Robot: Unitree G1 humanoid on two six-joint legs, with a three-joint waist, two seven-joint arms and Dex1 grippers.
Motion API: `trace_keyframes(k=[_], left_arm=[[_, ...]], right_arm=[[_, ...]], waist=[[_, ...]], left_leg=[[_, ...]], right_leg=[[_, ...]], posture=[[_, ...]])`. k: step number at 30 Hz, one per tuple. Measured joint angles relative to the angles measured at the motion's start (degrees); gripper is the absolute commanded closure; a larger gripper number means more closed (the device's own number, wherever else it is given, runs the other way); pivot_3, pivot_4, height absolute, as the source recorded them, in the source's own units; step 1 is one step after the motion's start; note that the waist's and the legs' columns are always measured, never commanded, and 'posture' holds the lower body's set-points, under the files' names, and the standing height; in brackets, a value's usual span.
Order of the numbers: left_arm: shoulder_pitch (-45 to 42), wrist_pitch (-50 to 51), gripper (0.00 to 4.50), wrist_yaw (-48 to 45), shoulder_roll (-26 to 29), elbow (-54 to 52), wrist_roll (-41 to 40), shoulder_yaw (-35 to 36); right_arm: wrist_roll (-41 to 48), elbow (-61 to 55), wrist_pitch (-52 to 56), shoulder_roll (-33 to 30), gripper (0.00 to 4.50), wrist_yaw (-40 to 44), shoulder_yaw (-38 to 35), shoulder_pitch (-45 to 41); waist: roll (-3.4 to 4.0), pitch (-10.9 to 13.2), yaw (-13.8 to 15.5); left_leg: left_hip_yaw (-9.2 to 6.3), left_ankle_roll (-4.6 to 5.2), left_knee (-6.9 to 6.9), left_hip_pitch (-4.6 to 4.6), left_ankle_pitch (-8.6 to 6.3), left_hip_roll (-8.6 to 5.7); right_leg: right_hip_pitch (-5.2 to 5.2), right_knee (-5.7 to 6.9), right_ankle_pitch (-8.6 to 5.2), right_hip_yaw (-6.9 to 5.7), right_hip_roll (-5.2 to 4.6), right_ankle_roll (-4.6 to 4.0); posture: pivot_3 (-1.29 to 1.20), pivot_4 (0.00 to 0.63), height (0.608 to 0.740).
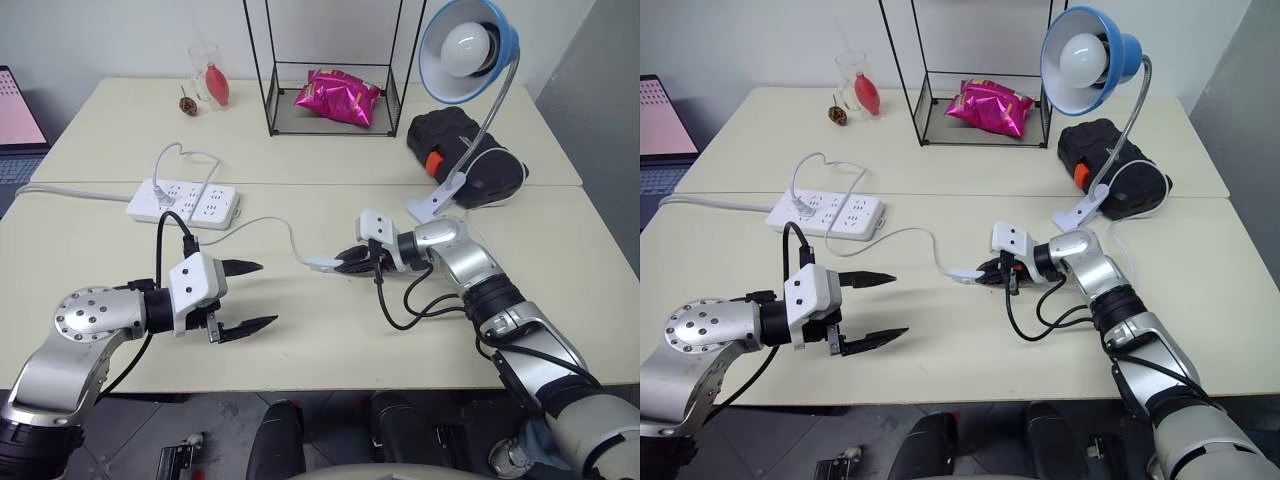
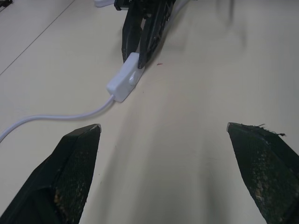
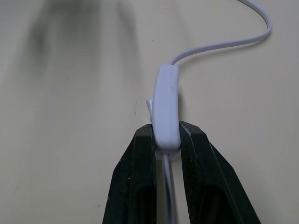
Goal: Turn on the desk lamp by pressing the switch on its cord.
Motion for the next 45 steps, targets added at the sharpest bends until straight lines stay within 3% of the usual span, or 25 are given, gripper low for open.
trace_keyframes(k=[10,24,41,45], left_arm=[[-1.5,0.3,0.00,0.0,-0.9,1.3,0.1,-0.3],[-11.5,9.0,0.00,1.6,-5.6,-0.9,-2.3,-6.4],[-16.9,9.6,0.00,1.2,-9.7,4.1,-1.4,-10.8],[-17.3,9.6,0.76,1.1,-9.9,4.4,-1.4,-10.9]], right_arm=[[-1.1,-3.2,0.2,-0.7,4.12,2.5,0.0,0.4],[6.4,-28.1,19.0,-6.0,4.12,6.0,-1.0,4.3],[8.1,-32.8,22.6,-7.0,4.12,5.1,-1.0,4.7],[8.1,-33.5,22.7,-7.2,4.12,5.1,-1.0,4.7]], waist=[[0.00,0.0,0.0],[-0.01,0.0,0.1],[-0.01,0.0,0.0],[-0.01,0.0,0.0]], left_leg=[[0.00,0.00,0.00,-0.01,0.00,0.00],[-0.07,0.00,0.02,-0.02,0.00,-0.02],[-0.08,0.00,0.02,-0.03,0.00,-0.03],[-0.09,0.00,0.02,-0.02,0.00,-0.03]], right_leg=[[0.00,0.00,0.00,0.00,0.00,0.00],[0.03,0.01,0.00,-0.02,0.01,0.02],[0.03,0.00,0.01,-0.02,0.01,0.03],[0.03,0.00,0.01,-0.03,0.02,0.03]], posture=[[0.00,0.150,0.740],[0.00,0.150,0.740],[0.00,0.150,0.740],[0.00,0.150,0.740]])
